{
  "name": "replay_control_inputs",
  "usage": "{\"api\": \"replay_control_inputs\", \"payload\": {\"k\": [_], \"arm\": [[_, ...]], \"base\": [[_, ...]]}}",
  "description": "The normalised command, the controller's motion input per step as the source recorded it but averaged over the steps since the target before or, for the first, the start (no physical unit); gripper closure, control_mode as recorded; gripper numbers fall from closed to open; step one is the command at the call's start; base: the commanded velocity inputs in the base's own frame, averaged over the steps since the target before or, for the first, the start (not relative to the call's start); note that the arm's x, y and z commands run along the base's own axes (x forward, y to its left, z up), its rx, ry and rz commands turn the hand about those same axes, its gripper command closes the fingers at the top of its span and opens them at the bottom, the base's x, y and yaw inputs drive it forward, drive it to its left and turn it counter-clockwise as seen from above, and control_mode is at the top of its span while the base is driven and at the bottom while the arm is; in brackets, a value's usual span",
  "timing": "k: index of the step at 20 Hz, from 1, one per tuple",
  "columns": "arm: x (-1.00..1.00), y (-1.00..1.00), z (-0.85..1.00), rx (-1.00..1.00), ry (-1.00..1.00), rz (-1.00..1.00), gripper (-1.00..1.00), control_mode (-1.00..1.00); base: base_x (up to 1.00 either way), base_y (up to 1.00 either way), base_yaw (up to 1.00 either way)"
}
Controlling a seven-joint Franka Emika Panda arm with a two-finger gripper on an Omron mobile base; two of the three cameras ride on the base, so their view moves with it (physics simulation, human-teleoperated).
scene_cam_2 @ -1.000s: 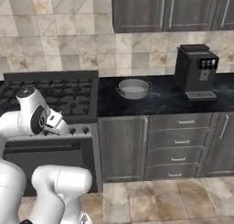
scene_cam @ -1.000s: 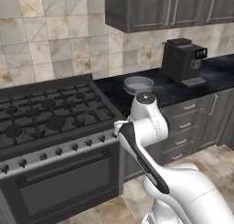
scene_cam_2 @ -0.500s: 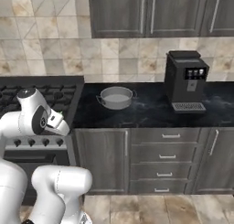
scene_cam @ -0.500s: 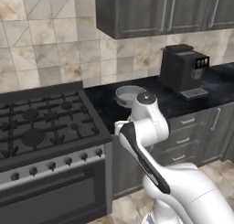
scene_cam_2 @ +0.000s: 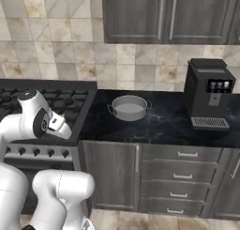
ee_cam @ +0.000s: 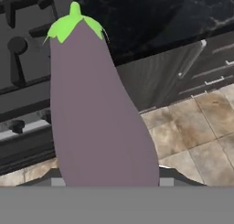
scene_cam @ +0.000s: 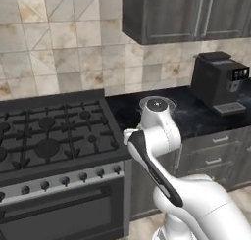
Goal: Turn on the sink faucet. Then move the eggplant from the counter to the sink. Turn off the sink. Move the vegetable from the sink to the pot next to the stove. Finally move the pot to the front right burner.
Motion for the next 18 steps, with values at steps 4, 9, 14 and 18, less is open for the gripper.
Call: {"api": "replay_control_inputs", "payload": {"k": [4,9,14,18], "arm": [[0.0,0.0,0.0,0.0,0.0,0.0,1.0,1.0],[0.0,0.0,0.0,0.0,0.0,0.0,1.0,1.0],[0.0,0.0,0.0,0.0,0.0,0.0,1.0,1.0],[0.0,0.0,0.0,0.0,0.0,0.0,1.0,1.0]], "base": [[0.64,-0.25,0.19],[0.57,-0.19,0.18],[0.42,-0.16,0.17],[0.23,0.0,0.02]]}}
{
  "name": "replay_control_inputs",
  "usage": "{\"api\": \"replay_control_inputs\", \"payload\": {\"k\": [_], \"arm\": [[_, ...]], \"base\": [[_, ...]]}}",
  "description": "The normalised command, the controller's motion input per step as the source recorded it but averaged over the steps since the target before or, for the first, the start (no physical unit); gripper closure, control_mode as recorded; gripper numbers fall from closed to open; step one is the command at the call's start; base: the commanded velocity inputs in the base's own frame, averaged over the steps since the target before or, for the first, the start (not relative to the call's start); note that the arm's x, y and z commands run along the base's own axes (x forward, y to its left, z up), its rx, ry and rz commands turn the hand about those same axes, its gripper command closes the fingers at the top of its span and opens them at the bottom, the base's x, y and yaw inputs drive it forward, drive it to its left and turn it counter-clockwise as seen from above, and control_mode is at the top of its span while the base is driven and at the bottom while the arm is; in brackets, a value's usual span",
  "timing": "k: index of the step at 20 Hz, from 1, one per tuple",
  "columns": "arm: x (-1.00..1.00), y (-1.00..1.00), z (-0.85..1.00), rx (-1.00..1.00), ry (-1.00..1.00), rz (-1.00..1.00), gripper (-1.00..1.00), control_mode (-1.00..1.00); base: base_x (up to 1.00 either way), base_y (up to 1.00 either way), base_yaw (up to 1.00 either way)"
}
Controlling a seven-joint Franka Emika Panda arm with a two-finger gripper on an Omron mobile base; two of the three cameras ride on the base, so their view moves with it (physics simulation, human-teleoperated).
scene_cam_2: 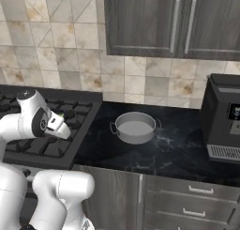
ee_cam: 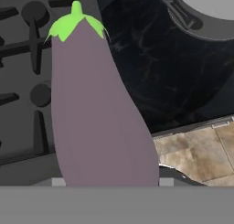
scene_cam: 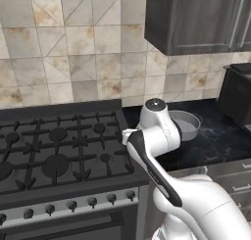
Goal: Turn on the sink faucet. Then move the eggplant from the counter to the sink. Turn off the sink. Move the vegetable from the sink to the pot next to the stove. Finally move the pot to the front right burner.
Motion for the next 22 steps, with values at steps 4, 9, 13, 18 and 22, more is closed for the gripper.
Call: {"api": "replay_control_inputs", "payload": {"k": [4,9,13,18,22], "arm": [[0.0,0.0,0.0,0.0,0.0,0.0,1.0,1.0],[0.02,-0.03,0.0,0.0,0.0,0.0,1.0,-1.0],[0.13,-0.19,0.01,0.0,0.0,0.0,1.0,-1.0],[0.1,-0.41,0.09,0.0,0.0,0.0,1.0,-1.0],[0.02,-0.48,0.3,-0.02,0.0,-0.01,1.0,-1.0]], "base": [[0.05,-0.02,0.0],[0.06,-0.09,0.0],[0.0,0.0,0.0],[0.0,0.0,0.0],[0.0,0.0,0.0]]}}
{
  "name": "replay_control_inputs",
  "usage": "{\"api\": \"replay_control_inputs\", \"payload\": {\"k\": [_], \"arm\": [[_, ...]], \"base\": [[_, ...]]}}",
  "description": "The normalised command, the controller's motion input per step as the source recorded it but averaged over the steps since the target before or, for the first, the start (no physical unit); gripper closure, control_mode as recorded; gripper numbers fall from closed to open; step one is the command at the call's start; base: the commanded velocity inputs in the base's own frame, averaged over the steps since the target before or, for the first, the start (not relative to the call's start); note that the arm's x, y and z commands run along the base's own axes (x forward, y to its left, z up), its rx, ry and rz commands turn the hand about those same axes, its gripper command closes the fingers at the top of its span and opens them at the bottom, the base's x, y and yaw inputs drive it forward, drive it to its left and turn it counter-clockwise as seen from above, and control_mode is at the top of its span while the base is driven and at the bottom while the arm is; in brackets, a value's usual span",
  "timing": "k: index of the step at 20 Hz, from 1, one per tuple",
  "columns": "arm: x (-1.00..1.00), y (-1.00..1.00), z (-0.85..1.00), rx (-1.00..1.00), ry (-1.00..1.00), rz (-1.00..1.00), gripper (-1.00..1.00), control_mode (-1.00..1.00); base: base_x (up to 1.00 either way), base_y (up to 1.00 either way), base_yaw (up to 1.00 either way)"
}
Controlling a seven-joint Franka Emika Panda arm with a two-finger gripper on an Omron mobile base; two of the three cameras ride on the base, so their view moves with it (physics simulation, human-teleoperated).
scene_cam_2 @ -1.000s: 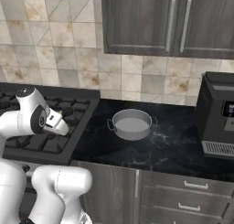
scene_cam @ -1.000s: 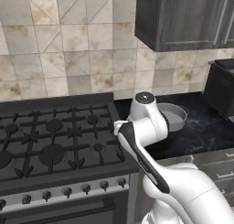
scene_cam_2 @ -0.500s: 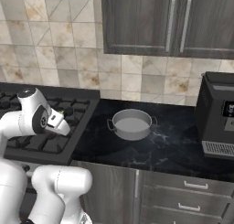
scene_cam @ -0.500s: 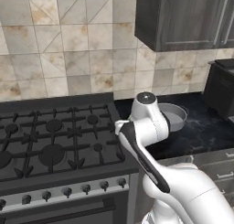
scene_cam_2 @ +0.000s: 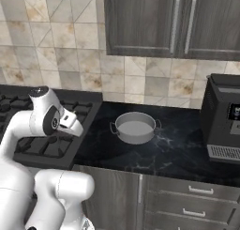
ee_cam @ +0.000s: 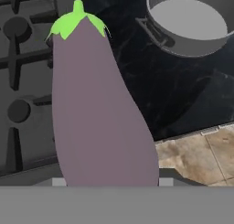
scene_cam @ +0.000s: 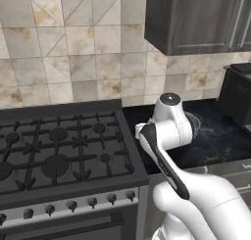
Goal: Turn on the sink faucet. Then move the eggplant from the counter to the sink. Turn off the sink. Move the vegetable from the sink to the pot next to the stove. Finally move the pot to the front right burner.
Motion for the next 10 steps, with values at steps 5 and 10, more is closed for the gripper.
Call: {"api": "replay_control_inputs", "payload": {"k": [5,10], "arm": [[0.0,-0.46,0.31,-0.04,0.0,-0.05,1.0,-1.0],[0.0,-0.61,0.15,-0.05,0.0,-0.11,1.0,-1.0]], "base": [[0.0,0.0,0.0],[0.0,0.0,0.0]]}}
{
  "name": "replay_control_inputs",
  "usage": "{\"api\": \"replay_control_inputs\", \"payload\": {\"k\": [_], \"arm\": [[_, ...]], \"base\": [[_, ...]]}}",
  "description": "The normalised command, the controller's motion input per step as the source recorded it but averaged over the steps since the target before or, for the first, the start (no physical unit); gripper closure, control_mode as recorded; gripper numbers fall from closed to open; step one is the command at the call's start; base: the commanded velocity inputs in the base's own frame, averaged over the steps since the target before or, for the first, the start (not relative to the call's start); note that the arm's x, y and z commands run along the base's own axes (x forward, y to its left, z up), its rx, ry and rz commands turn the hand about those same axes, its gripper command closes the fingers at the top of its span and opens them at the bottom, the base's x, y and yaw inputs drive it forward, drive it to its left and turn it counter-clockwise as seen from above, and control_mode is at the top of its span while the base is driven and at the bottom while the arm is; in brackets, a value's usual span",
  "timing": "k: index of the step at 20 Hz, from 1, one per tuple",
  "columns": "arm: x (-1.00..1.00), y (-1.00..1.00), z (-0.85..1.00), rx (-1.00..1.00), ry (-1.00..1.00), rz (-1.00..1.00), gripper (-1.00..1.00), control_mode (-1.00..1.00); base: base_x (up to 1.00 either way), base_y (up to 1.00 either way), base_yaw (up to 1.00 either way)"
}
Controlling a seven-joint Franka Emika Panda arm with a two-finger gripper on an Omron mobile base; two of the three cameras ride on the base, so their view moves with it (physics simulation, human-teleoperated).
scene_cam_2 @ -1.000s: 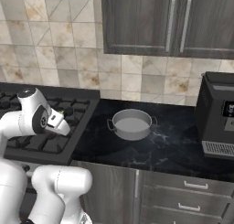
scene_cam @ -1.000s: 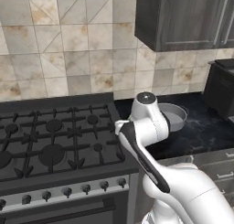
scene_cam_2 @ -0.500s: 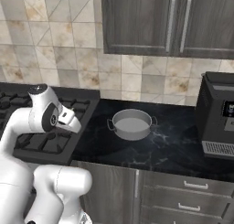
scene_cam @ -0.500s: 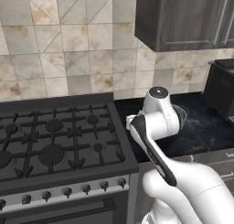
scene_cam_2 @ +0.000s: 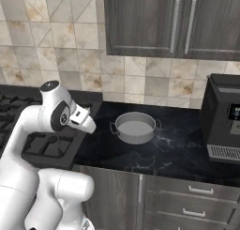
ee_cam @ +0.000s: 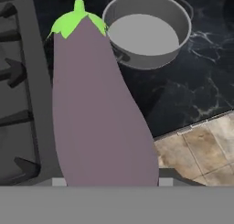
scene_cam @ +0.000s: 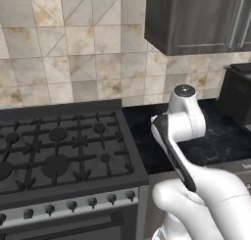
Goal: Turn on the sink faucet. Then move the eggplant from the counter to the sink. Turn off the sink. Move the vegetable from the sink to the pot next to the stove. Finally move the pot to the front right burner.
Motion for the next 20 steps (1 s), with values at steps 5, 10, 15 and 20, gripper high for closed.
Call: {"api": "replay_control_inputs", "payload": {"k": [5,10,15,20], "arm": [[0.0,-0.78,0.07,0.0,0.0,-0.08,1.0,-1.0],[0.06,-0.71,0.01,0.0,0.0,-0.05,1.0,-1.0],[0.21,-0.49,0.0,0.0,0.0,0.0,1.0,-1.0],[0.46,-0.14,-0.03,0.0,-0.02,0.0,1.0,-1.0]], "base": [[0.0,0.0,0.0],[0.0,0.0,0.0],[0.0,0.0,0.0],[0.0,0.0,0.0]]}}
